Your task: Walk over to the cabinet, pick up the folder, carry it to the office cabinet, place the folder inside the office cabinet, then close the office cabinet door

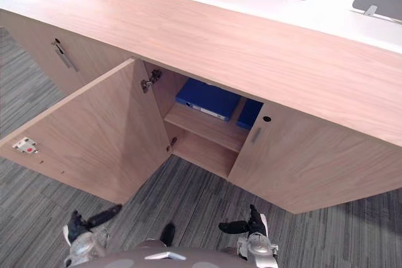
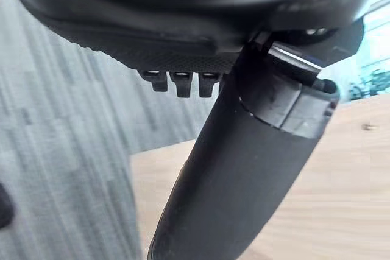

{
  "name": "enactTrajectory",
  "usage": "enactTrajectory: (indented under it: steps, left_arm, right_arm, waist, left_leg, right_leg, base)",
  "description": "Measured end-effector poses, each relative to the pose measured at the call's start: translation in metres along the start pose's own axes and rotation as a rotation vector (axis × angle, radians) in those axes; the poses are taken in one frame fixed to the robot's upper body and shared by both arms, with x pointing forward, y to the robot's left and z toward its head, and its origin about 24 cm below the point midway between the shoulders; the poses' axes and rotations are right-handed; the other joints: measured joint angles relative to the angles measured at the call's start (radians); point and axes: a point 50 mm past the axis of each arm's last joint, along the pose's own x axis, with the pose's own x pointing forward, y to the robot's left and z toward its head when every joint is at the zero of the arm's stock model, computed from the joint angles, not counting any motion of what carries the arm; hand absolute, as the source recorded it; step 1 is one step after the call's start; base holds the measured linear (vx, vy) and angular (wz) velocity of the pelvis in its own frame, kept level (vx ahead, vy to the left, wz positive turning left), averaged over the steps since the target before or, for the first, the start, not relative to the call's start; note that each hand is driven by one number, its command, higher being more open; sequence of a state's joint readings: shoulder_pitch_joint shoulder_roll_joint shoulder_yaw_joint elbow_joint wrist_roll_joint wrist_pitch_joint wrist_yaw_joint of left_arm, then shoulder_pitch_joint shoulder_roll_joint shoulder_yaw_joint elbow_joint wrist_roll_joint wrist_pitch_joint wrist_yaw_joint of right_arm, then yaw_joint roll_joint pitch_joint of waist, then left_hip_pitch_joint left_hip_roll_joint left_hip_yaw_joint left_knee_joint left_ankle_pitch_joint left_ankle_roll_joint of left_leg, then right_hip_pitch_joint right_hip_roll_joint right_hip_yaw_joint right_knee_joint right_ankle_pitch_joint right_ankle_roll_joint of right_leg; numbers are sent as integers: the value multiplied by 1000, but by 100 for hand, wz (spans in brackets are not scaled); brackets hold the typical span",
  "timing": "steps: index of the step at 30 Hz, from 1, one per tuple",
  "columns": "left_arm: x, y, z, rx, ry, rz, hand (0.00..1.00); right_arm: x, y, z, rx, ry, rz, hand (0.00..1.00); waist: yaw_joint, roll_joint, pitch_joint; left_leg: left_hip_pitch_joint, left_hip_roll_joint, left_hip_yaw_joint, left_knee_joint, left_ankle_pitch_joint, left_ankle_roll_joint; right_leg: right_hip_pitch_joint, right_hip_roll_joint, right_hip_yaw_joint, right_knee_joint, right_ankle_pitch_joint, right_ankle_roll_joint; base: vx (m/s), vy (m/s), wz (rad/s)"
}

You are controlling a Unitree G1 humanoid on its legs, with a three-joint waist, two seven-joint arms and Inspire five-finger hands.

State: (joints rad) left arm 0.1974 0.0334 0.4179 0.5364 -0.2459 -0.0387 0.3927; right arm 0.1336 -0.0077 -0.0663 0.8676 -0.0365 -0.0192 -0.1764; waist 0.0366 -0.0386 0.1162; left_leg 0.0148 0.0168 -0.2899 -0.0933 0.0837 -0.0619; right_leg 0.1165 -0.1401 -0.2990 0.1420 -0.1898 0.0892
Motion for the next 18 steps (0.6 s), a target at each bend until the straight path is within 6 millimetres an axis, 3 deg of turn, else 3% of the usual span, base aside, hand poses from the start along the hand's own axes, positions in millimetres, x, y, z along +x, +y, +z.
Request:
enactTrajectory:
  steps: [6, 18]
  left_arm:
    - [-2, -7, 37, -73, -158, 19, 100]
    - [-2, 4, 44, -99, -192, 76, 100]
  right_arm:
    - [0, 1, 3, 4, -13, 1, 100]
    - [0, 1, 0, 2, 1, 1, 100]
  waist:
    - [9, -4, -4]
    - [14, -24, -17]
  left_leg:
    - [4, -3, 7, 0, 0, -1]
    - [8, 0, -5, -1, 14, -2]
  right_leg:
    - [9, 0, 1, -4, 4, -6]
    - [9, 5, -1, -5, 8, -15]
  base:
    - [10, -11, 4]
    - [-32, -13, 2]
